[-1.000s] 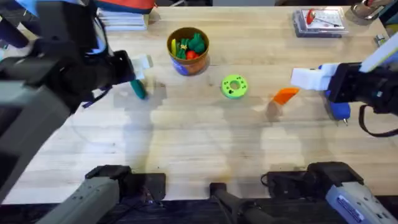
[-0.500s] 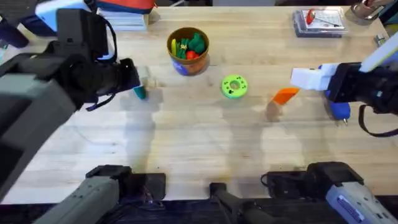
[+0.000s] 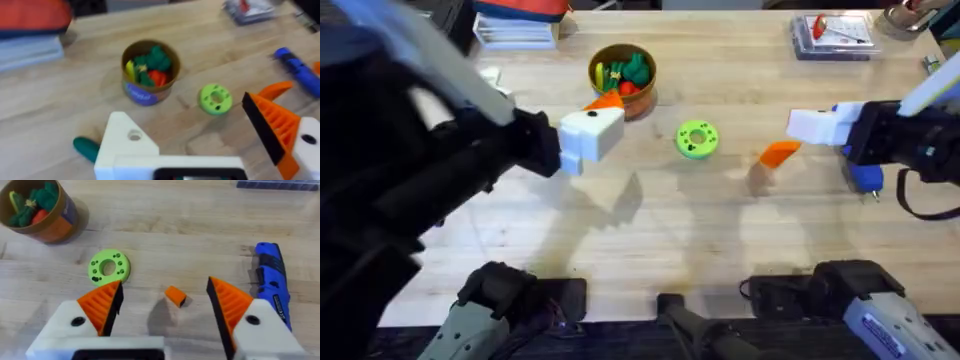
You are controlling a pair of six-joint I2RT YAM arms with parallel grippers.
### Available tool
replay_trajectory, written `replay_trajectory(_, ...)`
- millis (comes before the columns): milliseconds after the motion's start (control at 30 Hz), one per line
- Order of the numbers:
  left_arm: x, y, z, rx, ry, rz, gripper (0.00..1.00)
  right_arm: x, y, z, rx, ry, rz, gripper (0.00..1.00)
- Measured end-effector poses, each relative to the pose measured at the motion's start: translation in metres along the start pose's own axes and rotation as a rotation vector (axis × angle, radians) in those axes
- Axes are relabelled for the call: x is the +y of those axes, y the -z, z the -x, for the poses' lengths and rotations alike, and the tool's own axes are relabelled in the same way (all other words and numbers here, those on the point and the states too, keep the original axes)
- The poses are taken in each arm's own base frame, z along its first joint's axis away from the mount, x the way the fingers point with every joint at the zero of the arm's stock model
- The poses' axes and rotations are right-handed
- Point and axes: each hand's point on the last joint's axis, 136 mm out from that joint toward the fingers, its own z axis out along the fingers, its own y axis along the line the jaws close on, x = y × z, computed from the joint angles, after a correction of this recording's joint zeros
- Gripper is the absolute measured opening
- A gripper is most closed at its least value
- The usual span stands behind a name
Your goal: Pick up the gripper from the table and insert it into the empty holder that is missing its gripper. Then pick up a screw, insert it into the mounting hole, and use the screwdriver to tighten it. Finally, clean up the table by picking up the vegetable and placing it into the bucket.
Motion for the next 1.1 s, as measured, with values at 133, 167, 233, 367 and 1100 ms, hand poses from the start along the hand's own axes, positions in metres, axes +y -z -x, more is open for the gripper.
replay_trajectory(133, -0.011, 0.012, 0.012, -0.068, -0.022, -0.047, 0.986, 0.000, 0.000, 0.000, 0.000, 0.000, 0.000, 0.994)
replay_trajectory(167, -0.012, 0.013, 0.012, -0.069, -0.023, -0.052, 0.986, 0.000, 0.000, 0.000, 0.000, 0.000, 0.000, 0.994)
replay_trajectory(233, -0.013, 0.013, 0.010, -0.061, -0.022, -0.059, 0.986, 0.000, 0.000, 0.000, 0.000, 0.000, 0.000, 0.994)
replay_trajectory(367, -0.013, 0.013, -0.002, -0.014, -0.012, -0.063, 0.986, 0.000, 0.000, 0.000, 0.000, 0.000, 0.000, 0.994)
replay_trajectory(1100, -0.017, 0.018, -0.021, -0.357, -0.169, -0.141, 0.987, 0.000, 0.000, 0.000, 0.001, 0.000, 0.000, 0.994)
